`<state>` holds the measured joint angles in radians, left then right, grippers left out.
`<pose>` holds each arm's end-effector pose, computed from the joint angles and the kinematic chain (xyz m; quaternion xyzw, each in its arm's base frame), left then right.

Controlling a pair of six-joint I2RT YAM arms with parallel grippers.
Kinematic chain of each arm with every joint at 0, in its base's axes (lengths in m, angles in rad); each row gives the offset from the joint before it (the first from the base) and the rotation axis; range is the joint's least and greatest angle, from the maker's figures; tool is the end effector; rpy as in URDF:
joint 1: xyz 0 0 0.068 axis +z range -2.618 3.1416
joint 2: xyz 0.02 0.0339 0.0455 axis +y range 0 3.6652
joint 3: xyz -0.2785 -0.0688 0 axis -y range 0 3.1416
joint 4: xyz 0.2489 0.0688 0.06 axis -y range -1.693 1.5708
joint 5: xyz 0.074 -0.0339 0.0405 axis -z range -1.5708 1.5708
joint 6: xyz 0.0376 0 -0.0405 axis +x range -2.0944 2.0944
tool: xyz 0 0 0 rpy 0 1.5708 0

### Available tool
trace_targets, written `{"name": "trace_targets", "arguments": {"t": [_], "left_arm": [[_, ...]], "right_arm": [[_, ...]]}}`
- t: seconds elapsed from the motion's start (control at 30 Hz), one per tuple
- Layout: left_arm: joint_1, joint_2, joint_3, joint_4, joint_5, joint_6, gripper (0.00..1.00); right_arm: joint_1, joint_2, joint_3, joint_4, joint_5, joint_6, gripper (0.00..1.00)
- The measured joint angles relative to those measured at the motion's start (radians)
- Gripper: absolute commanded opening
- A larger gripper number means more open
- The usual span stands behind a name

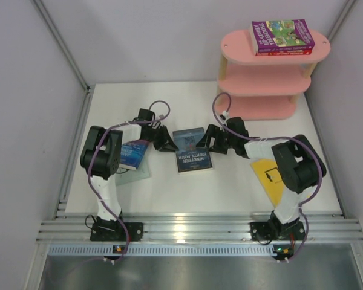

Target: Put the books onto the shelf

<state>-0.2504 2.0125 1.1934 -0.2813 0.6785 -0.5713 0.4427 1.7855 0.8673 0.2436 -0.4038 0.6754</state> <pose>0.3813 -0.1219 0.1324 -0.0700 0.9177 -0.3845 0.0722 0.3216 0.1688 0.1565 0.0162 0.8871 0.3783 0.2640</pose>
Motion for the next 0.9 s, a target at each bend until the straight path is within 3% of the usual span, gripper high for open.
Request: {"name": "trace_targets", "arguments": {"t": [0.27, 0.43, 0.63, 0.7, 0.87, 0.9], "left_arm": [[0.028, 0.030, -0.008, 0.032, 0.084, -0.007, 0.00], [0.033, 0.032, -0.014, 0.045, 0.101, -0.006, 0.00], [0.034, 0.032, -0.016, 0.048, 0.104, -0.005, 0.00], [0.035, 0.032, -0.018, 0.050, 0.108, -0.003, 0.00], [0.037, 0.032, -0.022, 0.055, 0.122, 0.002, 0.00], [0.037, 0.032, -0.023, 0.055, 0.123, 0.002, 0.00]], "right_arm": [[0.004, 0.024, -0.002, 0.052, -0.056, 0.082, 0.83], [0.003, 0.042, -0.002, 0.077, -0.113, 0.122, 0.75], [0.003, 0.042, -0.016, 0.063, -0.133, 0.119, 0.42], [0.002, 0.042, -0.043, 0.090, -0.140, 0.132, 0.34], [0.002, 0.042, -0.134, 0.197, -0.177, 0.195, 0.25], [0.002, 0.040, -0.149, 0.225, -0.182, 0.209, 0.18]]}}
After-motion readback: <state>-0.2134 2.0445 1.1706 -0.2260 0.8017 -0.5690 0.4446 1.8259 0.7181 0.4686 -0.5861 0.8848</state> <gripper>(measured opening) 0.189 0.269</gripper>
